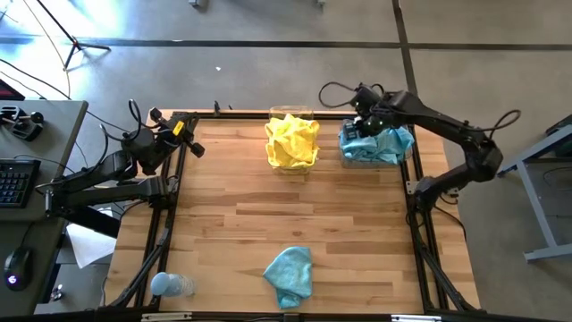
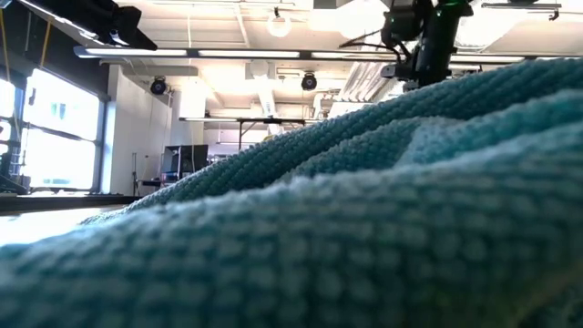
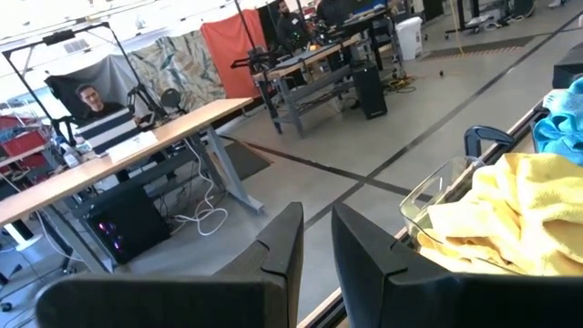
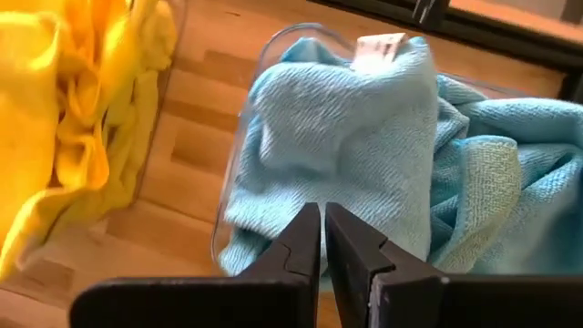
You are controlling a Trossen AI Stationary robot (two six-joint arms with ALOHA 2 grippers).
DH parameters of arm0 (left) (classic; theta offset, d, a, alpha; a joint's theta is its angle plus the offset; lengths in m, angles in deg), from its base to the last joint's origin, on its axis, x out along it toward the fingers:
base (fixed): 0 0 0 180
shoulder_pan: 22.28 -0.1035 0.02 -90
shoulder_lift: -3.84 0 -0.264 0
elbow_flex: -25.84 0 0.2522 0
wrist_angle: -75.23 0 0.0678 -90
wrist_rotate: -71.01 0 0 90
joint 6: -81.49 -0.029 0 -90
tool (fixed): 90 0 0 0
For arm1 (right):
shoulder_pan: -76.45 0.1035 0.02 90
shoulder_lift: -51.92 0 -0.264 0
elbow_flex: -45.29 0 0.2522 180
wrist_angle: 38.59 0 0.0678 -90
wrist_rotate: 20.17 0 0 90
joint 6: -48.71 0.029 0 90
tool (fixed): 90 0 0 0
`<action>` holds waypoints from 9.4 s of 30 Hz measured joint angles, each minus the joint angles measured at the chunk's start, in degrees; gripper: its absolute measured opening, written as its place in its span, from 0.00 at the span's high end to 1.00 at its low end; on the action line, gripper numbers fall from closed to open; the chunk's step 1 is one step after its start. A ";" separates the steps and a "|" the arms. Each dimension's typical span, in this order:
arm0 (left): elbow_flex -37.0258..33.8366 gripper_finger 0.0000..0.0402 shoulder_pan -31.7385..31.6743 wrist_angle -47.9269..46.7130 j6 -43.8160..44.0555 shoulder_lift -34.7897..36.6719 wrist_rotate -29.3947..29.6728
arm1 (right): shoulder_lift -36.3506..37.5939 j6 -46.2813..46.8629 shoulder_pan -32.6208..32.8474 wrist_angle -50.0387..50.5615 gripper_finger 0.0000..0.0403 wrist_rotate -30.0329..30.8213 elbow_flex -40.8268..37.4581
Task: Sort microfiber towel by color & place in baskets
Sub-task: Put the blue towel into the right transparent bin
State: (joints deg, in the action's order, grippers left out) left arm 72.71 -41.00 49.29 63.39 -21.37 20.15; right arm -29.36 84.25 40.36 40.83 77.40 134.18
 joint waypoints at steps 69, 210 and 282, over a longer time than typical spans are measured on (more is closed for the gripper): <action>-25.46 1.00 9.34 7.76 14.56 25.03 -42.76 | -23.01 32.12 56.22 -10.81 1.00 3.17 21.90; -32.41 1.00 11.65 12.88 17.49 24.85 -38.45 | 19.82 -54.04 -13.84 -0.75 1.00 8.20 -16.37; -32.41 1.00 11.65 12.89 17.49 24.85 -38.46 | 11.23 -22.37 -15.04 13.43 0.97 11.34 -12.35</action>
State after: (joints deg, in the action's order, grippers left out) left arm 40.29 -29.35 62.17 80.87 3.48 -18.31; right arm -18.14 61.87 25.32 54.26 88.74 121.84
